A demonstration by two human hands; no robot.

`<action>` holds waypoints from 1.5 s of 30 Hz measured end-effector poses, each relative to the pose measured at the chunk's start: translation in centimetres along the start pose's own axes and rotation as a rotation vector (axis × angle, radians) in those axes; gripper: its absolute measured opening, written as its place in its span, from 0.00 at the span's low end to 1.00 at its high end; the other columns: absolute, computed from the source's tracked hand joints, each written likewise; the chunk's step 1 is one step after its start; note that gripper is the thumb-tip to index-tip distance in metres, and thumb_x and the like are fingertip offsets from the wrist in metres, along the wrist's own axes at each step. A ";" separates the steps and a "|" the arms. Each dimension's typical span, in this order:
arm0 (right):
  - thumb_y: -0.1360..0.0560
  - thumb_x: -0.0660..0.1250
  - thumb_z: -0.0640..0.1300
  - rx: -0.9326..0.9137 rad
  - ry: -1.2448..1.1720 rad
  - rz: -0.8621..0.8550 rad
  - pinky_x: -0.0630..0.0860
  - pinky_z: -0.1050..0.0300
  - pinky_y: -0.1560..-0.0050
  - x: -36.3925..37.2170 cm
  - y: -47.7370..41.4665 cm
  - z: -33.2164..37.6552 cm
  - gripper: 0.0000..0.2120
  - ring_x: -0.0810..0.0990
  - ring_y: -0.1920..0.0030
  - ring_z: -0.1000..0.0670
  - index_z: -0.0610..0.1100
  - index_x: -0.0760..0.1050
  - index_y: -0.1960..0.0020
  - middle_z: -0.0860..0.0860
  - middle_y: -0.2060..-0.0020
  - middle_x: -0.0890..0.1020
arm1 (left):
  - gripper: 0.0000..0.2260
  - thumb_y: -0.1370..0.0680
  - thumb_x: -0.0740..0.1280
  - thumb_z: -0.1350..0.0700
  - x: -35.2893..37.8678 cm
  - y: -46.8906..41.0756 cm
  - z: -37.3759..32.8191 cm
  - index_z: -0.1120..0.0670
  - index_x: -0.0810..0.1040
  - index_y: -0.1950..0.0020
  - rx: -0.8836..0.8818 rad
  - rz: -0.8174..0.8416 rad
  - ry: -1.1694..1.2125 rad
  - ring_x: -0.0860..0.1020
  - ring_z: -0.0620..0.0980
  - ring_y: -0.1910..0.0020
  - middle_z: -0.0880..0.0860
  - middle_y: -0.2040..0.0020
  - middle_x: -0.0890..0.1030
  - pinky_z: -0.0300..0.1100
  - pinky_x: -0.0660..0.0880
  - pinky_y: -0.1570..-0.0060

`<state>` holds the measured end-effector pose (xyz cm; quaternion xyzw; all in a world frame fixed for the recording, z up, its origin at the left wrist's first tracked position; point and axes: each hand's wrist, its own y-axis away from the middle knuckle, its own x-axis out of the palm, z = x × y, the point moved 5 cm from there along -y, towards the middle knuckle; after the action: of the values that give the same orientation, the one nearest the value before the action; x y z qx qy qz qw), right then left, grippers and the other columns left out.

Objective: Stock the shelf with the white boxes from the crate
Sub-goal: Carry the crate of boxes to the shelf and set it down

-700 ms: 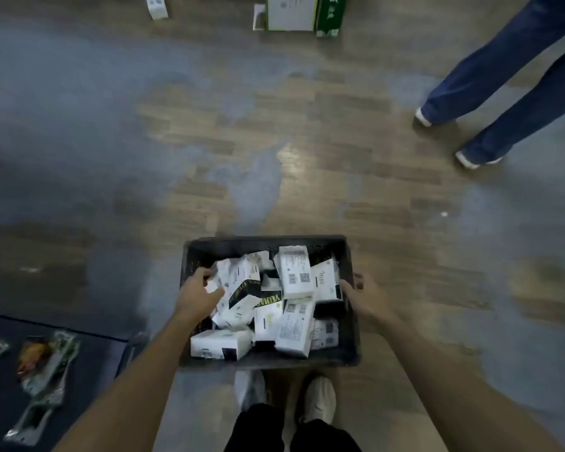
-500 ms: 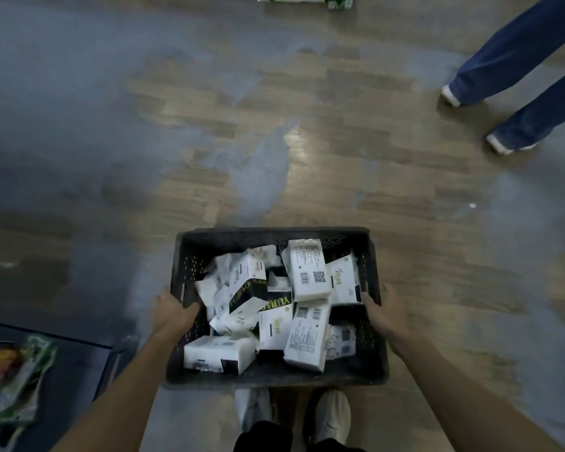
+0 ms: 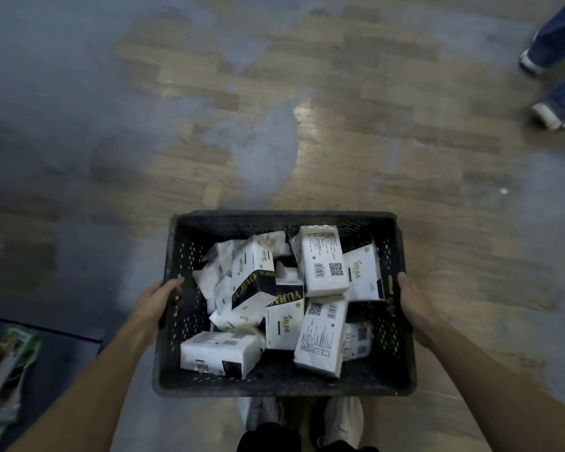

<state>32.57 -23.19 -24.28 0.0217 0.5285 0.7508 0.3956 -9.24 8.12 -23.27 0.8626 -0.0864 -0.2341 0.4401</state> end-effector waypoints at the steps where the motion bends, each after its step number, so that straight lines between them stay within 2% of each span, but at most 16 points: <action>1: 0.17 0.51 0.61 0.021 -0.004 0.017 0.74 0.50 0.57 0.0 0.4 0.3 0.26 0.75 0.61 0.47 0.42 0.75 0.38 0.45 0.60 0.79 | 0.11 0.26 0.73 0.50 -0.1 0.3 -0.1 0.58 0.80 0.54 -0.021 0.010 0.023 0.77 0.52 0.65 0.56 0.60 0.80 0.46 0.73 0.64; 6: 0.16 0.47 0.61 0.075 0.028 0.042 0.70 0.52 0.61 -1.6 4.3 1.6 0.29 0.75 0.61 0.46 0.39 0.74 0.37 0.45 0.60 0.78 | 0.10 0.26 0.73 0.50 -0.9 3.5 -2.3 0.56 0.79 0.55 -0.048 0.024 0.025 0.78 0.52 0.65 0.54 0.62 0.80 0.45 0.74 0.66; 10: 0.16 0.47 0.60 0.077 0.044 0.017 0.75 0.47 0.50 -4.4 10.0 5.0 0.29 0.80 0.51 0.37 0.40 0.76 0.40 0.39 0.53 0.82 | 0.09 0.27 0.75 0.52 -2.7 8.4 -7.0 0.56 0.81 0.57 -0.027 0.037 0.011 0.79 0.51 0.67 0.53 0.64 0.82 0.42 0.75 0.68; 13: 0.16 0.47 0.60 0.077 0.065 -0.030 0.72 0.49 0.56 -7.3 15.2 9.3 0.30 0.76 0.62 0.42 0.37 0.76 0.43 0.42 0.61 0.78 | 0.11 0.28 0.76 0.51 -4.8 13.3 -12.2 0.58 0.83 0.55 -0.021 0.035 0.000 0.81 0.52 0.65 0.53 0.64 0.84 0.46 0.78 0.61; 15: 0.16 0.46 0.60 0.054 0.089 -0.044 0.74 0.48 0.55 -9.4 19.6 13.5 0.30 0.78 0.60 0.42 0.37 0.77 0.44 0.41 0.59 0.80 | 0.14 0.30 0.77 0.49 -6.6 17.4 -16.7 0.59 0.83 0.56 -0.014 0.036 0.006 0.81 0.54 0.65 0.55 0.64 0.84 0.48 0.79 0.60; 17: 0.17 0.46 0.61 0.058 0.104 -0.045 0.74 0.46 0.53 -11.5 24.0 18.1 0.30 0.79 0.58 0.40 0.39 0.77 0.50 0.39 0.58 0.81 | 0.16 0.31 0.78 0.46 -8.5 21.7 -21.8 0.59 0.83 0.58 0.004 0.048 0.012 0.80 0.53 0.68 0.56 0.65 0.82 0.45 0.78 0.66; 20: 0.16 0.47 0.60 0.011 0.060 -0.076 0.70 0.48 0.62 -14.3 30.5 25.3 0.29 0.73 0.67 0.44 0.39 0.74 0.58 0.42 0.68 0.76 | 0.19 0.30 0.76 0.41 -11.8 28.0 -29.4 0.59 0.83 0.59 0.057 0.059 0.035 0.81 0.54 0.69 0.56 0.65 0.83 0.44 0.79 0.68; 24: 0.15 0.47 0.56 -0.092 0.084 -0.076 0.67 0.52 0.68 -17.5 37.7 35.6 0.24 0.70 0.72 0.46 0.42 0.70 0.59 0.43 0.70 0.73 | 0.20 0.24 0.70 0.42 -14.7 34.5 -40.7 0.60 0.80 0.62 0.192 0.045 0.036 0.79 0.50 0.78 0.54 0.74 0.81 0.42 0.77 0.79; 28: 0.15 0.51 0.52 -0.281 0.050 -0.171 0.73 0.50 0.62 -20.1 41.9 47.5 0.21 0.74 0.70 0.46 0.40 0.71 0.59 0.44 0.68 0.75 | 0.20 0.22 0.68 0.45 -16.4 38.8 -52.4 0.61 0.78 0.63 0.336 0.026 0.049 0.77 0.48 0.81 0.52 0.77 0.79 0.41 0.75 0.83; 30: 0.15 0.53 0.53 -0.313 0.083 -0.213 0.75 0.49 0.56 -21.4 42.8 52.5 0.20 0.77 0.64 0.46 0.37 0.71 0.54 0.44 0.65 0.75 | 0.20 0.21 0.67 0.46 -17.0 40.2 -57.7 0.61 0.77 0.63 0.398 0.023 0.047 0.76 0.47 0.82 0.52 0.78 0.78 0.38 0.73 0.84; 32: 0.16 0.53 0.57 -0.331 0.115 -0.235 0.77 0.46 0.50 -22.4 43.7 57.9 0.26 0.79 0.60 0.42 0.34 0.73 0.46 0.42 0.57 0.79 | 0.19 0.20 0.66 0.46 -17.0 41.4 -63.0 0.61 0.76 0.62 0.437 0.040 0.058 0.76 0.47 0.82 0.52 0.78 0.78 0.38 0.74 0.82; 33: 0.17 0.52 0.59 -0.333 0.082 -0.226 0.79 0.45 0.49 -22.9 44.1 60.8 0.29 0.80 0.60 0.40 0.33 0.75 0.46 0.41 0.58 0.81 | 0.19 0.20 0.65 0.46 -17.0 41.7 -65.8 0.61 0.76 0.61 0.453 0.050 0.064 0.76 0.47 0.82 0.52 0.78 0.78 0.38 0.74 0.82; 36: 0.17 0.52 0.58 -0.401 0.040 -0.203 0.81 0.41 0.53 -23.8 44.4 68.8 0.28 0.79 0.68 0.41 0.35 0.75 0.55 0.39 0.69 0.79 | 0.19 0.20 0.66 0.46 -17.2 42.2 -73.6 0.61 0.77 0.59 0.508 0.038 0.072 0.77 0.48 0.81 0.53 0.77 0.79 0.39 0.75 0.80; 39: 0.16 0.54 0.54 -0.481 0.001 -0.229 0.79 0.49 0.72 -25.0 44.6 76.7 0.25 0.77 0.75 0.43 0.34 0.74 0.59 0.39 0.72 0.78 | 0.19 0.22 0.69 0.46 -17.2 41.4 -80.9 0.63 0.79 0.59 0.557 0.012 0.111 0.77 0.50 0.81 0.56 0.75 0.79 0.40 0.76 0.79; 40: 0.16 0.54 0.53 -0.496 0.006 -0.227 0.78 0.51 0.74 -25.1 44.4 79.0 0.25 0.76 0.76 0.43 0.35 0.73 0.59 0.39 0.72 0.77 | 0.19 0.22 0.69 0.46 -17.1 41.0 -83.0 0.63 0.79 0.58 0.570 0.009 0.116 0.77 0.51 0.80 0.56 0.74 0.80 0.40 0.76 0.78; 45: 0.16 0.55 0.54 -0.526 0.025 -0.259 0.77 0.53 0.73 -25.3 42.7 89.4 0.25 0.77 0.73 0.43 0.35 0.74 0.59 0.39 0.71 0.78 | 0.21 0.23 0.70 0.45 -15.3 37.7 -93.1 0.65 0.81 0.55 0.611 0.006 0.129 0.78 0.53 0.78 0.59 0.69 0.81 0.42 0.78 0.75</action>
<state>65.81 25.19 59.47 -0.1582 0.3190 0.8055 0.4737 24.24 57.96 58.71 0.9677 -0.1273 -0.1409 0.1657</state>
